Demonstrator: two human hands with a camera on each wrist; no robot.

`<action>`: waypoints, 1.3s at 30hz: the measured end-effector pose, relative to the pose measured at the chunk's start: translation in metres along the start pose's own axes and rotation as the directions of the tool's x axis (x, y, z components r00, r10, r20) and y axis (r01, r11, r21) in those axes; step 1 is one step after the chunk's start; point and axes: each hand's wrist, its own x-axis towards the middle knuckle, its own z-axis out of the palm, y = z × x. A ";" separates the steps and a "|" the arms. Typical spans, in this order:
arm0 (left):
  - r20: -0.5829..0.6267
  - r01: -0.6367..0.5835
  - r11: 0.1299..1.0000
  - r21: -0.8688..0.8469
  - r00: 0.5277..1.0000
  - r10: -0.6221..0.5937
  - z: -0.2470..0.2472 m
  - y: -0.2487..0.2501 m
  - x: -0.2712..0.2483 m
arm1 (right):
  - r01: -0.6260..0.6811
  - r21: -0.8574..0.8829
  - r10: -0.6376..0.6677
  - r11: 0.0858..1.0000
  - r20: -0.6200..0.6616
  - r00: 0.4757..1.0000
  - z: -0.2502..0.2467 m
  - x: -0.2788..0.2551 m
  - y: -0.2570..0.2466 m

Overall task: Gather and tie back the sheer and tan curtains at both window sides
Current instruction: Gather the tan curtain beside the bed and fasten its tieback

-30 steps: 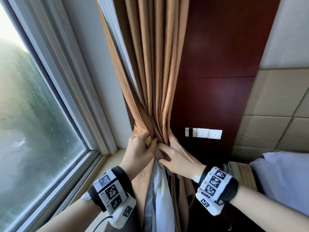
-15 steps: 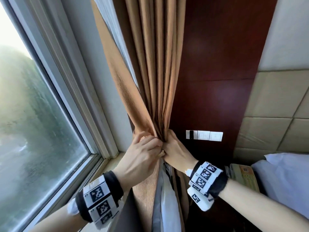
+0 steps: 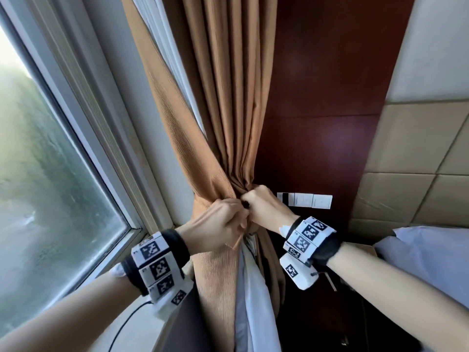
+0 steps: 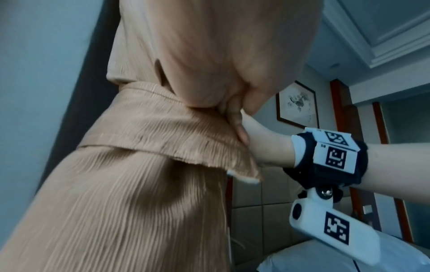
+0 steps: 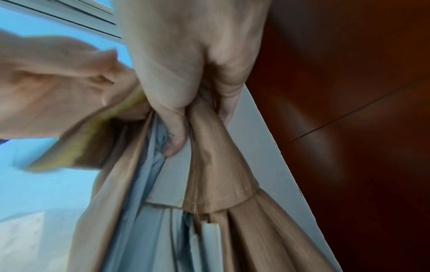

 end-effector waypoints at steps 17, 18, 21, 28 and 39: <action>-0.383 0.097 0.982 0.164 0.923 -0.027 0.026 0.005 -0.004 | -0.199 0.170 0.188 0.965 0.076 0.979 -0.011 0.026 -0.008; -0.412 0.132 0.979 0.153 0.909 -0.058 0.027 0.002 -0.005 | -0.181 0.167 0.170 0.969 0.076 0.982 -0.009 0.028 -0.004; -0.481 0.252 0.961 0.115 0.861 -0.168 0.029 -0.001 -0.005 | -0.156 0.123 0.139 0.980 0.139 0.981 -0.008 0.035 -0.003; -0.534 0.432 0.894 -0.123 0.730 -0.426 0.028 -0.008 -0.011 | -0.019 0.097 -0.010 0.995 0.294 0.956 -0.022 0.033 0.001; -0.508 0.584 0.801 -0.130 0.655 -0.559 0.038 -0.015 0.001 | -0.088 0.210 0.087 0.974 0.011 0.996 0.007 0.037 0.004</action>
